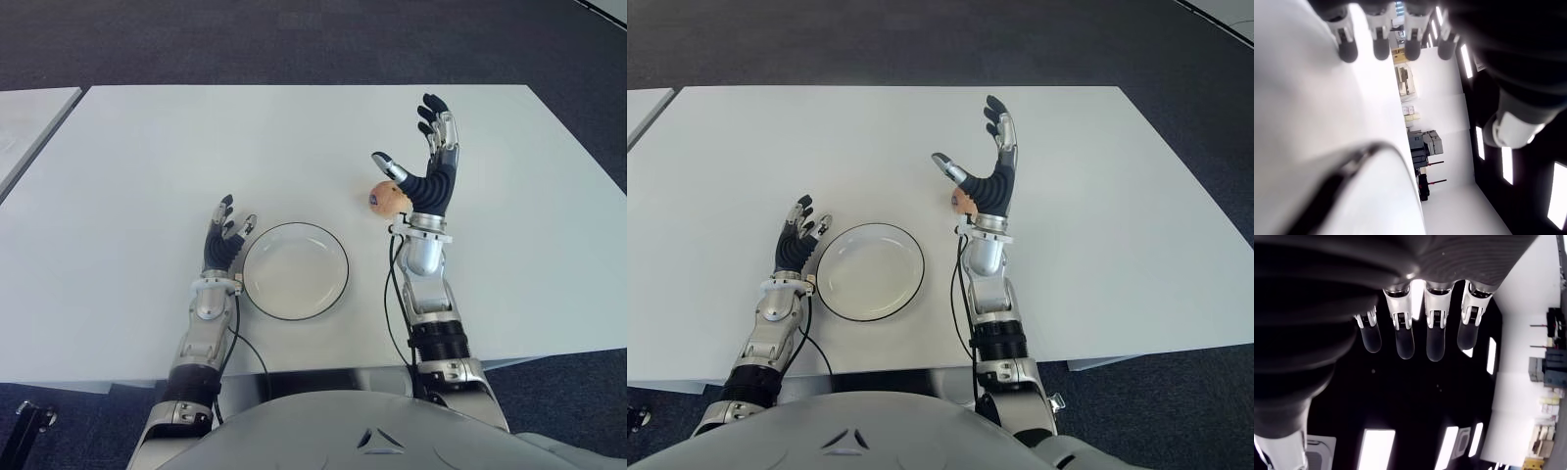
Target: Put the apples into the plate.
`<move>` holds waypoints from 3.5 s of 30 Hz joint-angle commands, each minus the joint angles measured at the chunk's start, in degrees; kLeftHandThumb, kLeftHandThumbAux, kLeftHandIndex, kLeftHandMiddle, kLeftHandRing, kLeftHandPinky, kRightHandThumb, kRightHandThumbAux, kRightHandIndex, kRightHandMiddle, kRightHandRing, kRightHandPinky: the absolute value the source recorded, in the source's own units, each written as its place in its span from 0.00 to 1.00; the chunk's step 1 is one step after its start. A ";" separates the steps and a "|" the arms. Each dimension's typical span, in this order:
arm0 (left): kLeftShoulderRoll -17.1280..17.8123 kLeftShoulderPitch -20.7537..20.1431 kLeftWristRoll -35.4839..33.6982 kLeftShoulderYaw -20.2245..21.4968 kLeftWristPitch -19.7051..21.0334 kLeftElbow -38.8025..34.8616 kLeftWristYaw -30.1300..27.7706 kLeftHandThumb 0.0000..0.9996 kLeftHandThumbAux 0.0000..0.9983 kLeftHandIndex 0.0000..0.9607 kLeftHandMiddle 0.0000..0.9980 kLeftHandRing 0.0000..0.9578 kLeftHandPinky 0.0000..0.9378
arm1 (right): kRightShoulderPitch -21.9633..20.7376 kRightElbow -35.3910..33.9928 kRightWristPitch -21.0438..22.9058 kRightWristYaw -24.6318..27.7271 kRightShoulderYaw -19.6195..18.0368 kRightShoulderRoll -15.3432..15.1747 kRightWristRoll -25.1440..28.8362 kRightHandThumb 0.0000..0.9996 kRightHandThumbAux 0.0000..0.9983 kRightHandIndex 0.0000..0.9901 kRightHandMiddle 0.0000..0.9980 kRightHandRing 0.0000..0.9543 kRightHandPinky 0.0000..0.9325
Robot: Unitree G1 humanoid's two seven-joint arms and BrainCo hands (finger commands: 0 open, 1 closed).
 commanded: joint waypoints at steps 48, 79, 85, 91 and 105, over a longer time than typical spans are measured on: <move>-0.26 0.93 0.64 0.32 -0.25 0.12 0.03 0.00 0.55 0.00 0.00 0.00 0.00 | -34.33 67.11 19.00 -19.93 19.14 -11.16 -17.43 0.03 0.58 0.02 0.03 0.02 0.00; -0.71 1.50 0.32 0.79 -0.47 -0.77 0.65 0.00 0.56 0.00 0.00 0.00 0.00 | -33.66 67.21 25.29 -12.31 20.38 -10.98 -14.77 0.02 0.56 0.00 0.00 0.00 0.00; -0.90 1.63 0.14 0.81 -0.09 -1.04 0.54 0.00 0.56 0.00 0.00 0.00 0.00 | -33.09 67.24 25.02 -12.26 20.45 -10.96 -14.61 0.01 0.55 0.00 0.00 0.00 0.00; -1.09 1.74 -0.03 0.86 0.06 -1.43 0.41 0.00 0.56 0.00 0.00 0.00 0.00 | -32.35 67.39 24.97 -12.43 21.16 -10.54 -15.08 0.02 0.54 0.00 0.00 0.00 0.00; -1.25 2.27 0.37 0.94 0.28 -3.18 0.78 0.00 0.56 0.00 0.00 0.00 0.00 | -31.51 67.39 24.97 -11.35 22.02 -10.12 -14.97 0.03 0.55 0.00 0.00 0.00 0.00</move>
